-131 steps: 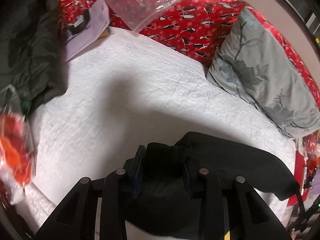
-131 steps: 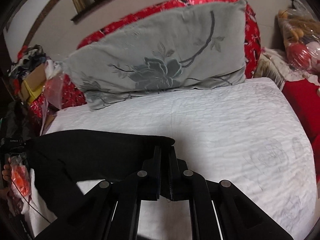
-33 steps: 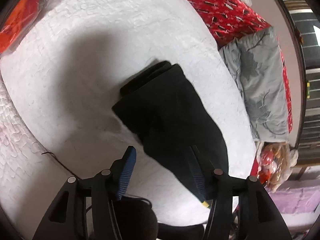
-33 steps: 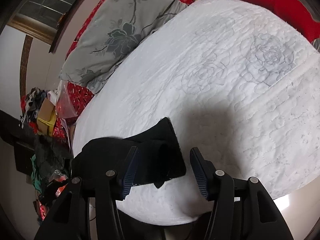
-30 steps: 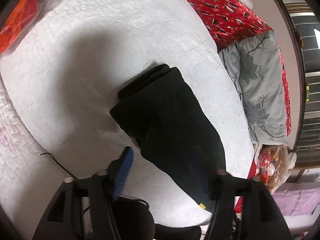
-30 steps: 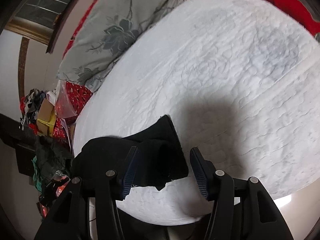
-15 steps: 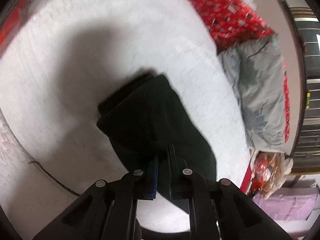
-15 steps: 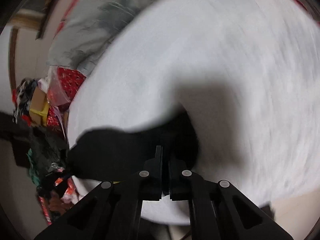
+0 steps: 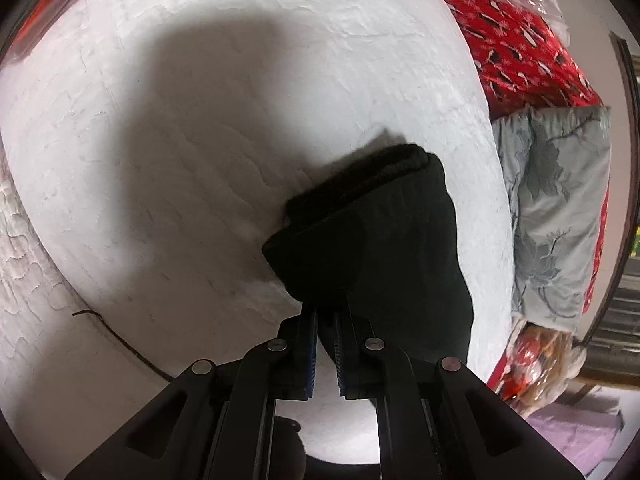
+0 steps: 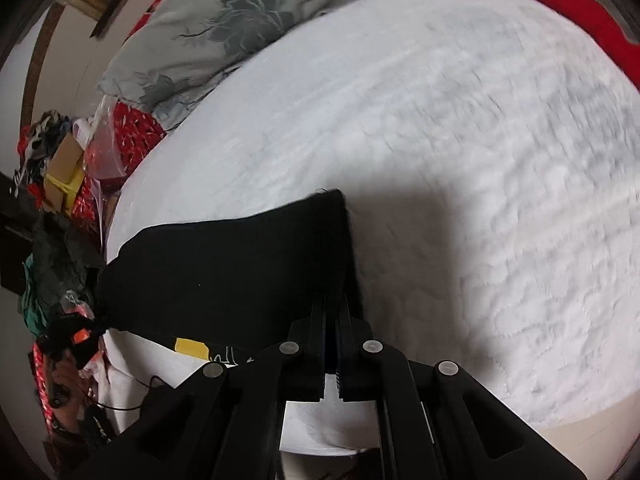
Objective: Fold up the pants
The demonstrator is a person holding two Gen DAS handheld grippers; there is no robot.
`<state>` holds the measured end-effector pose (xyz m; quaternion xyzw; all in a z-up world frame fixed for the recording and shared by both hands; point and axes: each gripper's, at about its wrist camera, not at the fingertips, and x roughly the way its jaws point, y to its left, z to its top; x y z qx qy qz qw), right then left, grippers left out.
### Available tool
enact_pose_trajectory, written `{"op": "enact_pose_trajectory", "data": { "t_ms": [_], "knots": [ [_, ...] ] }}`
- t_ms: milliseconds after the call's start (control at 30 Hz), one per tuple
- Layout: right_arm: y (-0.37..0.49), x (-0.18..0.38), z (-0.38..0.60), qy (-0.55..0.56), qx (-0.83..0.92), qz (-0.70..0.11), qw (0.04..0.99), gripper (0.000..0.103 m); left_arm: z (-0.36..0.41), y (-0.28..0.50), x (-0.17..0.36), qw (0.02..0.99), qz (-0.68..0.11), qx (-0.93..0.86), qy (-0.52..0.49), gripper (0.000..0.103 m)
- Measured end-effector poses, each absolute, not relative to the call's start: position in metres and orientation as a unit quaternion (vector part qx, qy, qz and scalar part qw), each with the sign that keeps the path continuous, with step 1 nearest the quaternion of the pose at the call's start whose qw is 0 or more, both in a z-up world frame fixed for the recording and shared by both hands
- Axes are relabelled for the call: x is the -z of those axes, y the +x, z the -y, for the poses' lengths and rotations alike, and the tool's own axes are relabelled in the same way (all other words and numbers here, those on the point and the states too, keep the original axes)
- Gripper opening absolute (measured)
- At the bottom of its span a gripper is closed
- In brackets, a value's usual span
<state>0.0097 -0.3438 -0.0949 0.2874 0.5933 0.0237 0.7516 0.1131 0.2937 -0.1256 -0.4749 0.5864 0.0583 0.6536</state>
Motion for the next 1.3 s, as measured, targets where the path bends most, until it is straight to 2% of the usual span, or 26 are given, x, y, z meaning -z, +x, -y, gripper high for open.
{"op": "enact_pose_trajectory", "data": {
  "t_ms": [100, 133, 200, 233, 267, 300, 333, 367, 400, 500, 600, 767, 1000, 1100, 1200, 1233, 1267, 1300],
  "knots": [
    [0.007, 0.094, 0.345, 0.278, -0.028, -0.6, 0.75, 0.005, -0.293, 0.112, 0.123, 0.656, -0.588, -0.056, -0.471, 0.007],
    [0.008, 0.091, 0.344, 0.286, -0.03, -0.6, 0.747, 0.008, -0.29, 0.11, 0.12, 0.66, -0.588, -0.049, -0.466, 0.007],
    [0.007, 0.086, 0.348, 0.302, -0.029, -0.594, 0.745, 0.012, -0.282, 0.103, 0.108, 0.671, -0.587, -0.032, -0.452, 0.014],
    [0.005, 0.082, 0.353, 0.313, -0.026, -0.585, 0.748, 0.019, -0.276, 0.099, 0.102, 0.675, -0.586, -0.018, -0.448, 0.017],
    [0.004, 0.08, 0.356, 0.318, -0.023, -0.581, 0.749, 0.031, -0.272, 0.095, 0.097, 0.677, -0.584, -0.009, -0.447, 0.03],
    [0.002, 0.078, 0.361, 0.324, -0.016, -0.575, 0.751, 0.036, -0.266, 0.09, 0.091, 0.683, -0.578, 0.003, -0.447, 0.047],
    [0.002, 0.077, 0.363, 0.327, -0.012, -0.572, 0.752, 0.042, -0.261, 0.087, 0.086, 0.687, -0.574, 0.007, -0.445, 0.054],
    [0.001, 0.076, 0.366, 0.331, -0.006, -0.569, 0.753, 0.042, -0.256, 0.082, 0.083, 0.691, -0.571, 0.011, -0.443, 0.063],
    [0.001, 0.077, 0.368, 0.335, -0.001, -0.568, 0.752, 0.042, -0.247, 0.08, 0.08, 0.696, -0.566, 0.023, -0.441, 0.069],
    [0.003, 0.082, 0.371, 0.351, 0.006, -0.567, 0.745, 0.043, -0.219, 0.077, 0.084, 0.695, -0.576, 0.056, -0.427, 0.07],
    [0.003, 0.088, 0.373, 0.361, 0.015, -0.567, 0.74, 0.05, -0.197, 0.078, 0.102, 0.677, -0.6, 0.068, -0.421, 0.07],
    [0.001, 0.099, 0.382, 0.393, 0.022, -0.559, 0.73, 0.051, -0.176, 0.092, 0.135, 0.649, -0.623, 0.065, -0.431, 0.069],
    [0.011, 0.109, 0.381, 0.423, 0.005, -0.541, 0.726, 0.053, -0.147, 0.119, 0.149, 0.659, -0.64, 0.043, -0.392, 0.071],
    [0.021, 0.119, 0.37, 0.437, -0.033, -0.545, 0.714, 0.053, -0.144, 0.12, 0.147, 0.664, -0.642, 0.029, -0.383, 0.068],
    [0.03, 0.121, 0.362, 0.428, -0.045, -0.546, 0.719, 0.051, -0.146, 0.122, 0.145, 0.666, -0.645, 0.009, -0.374, 0.044],
    [0.033, 0.119, 0.361, 0.42, -0.045, -0.545, 0.725, 0.036, -0.148, 0.121, 0.143, 0.669, -0.642, 0.007, -0.373, 0.027],
    [0.035, 0.119, 0.36, 0.413, -0.048, -0.548, 0.726, 0.011, -0.149, 0.121, 0.141, 0.67, -0.639, 0.012, -0.379, 0.009],
    [0.037, 0.118, 0.359, 0.408, -0.053, -0.552, 0.725, 0.012, -0.15, 0.121, 0.137, 0.668, -0.632, 0.023, -0.392, 0.007]
  ]
}}
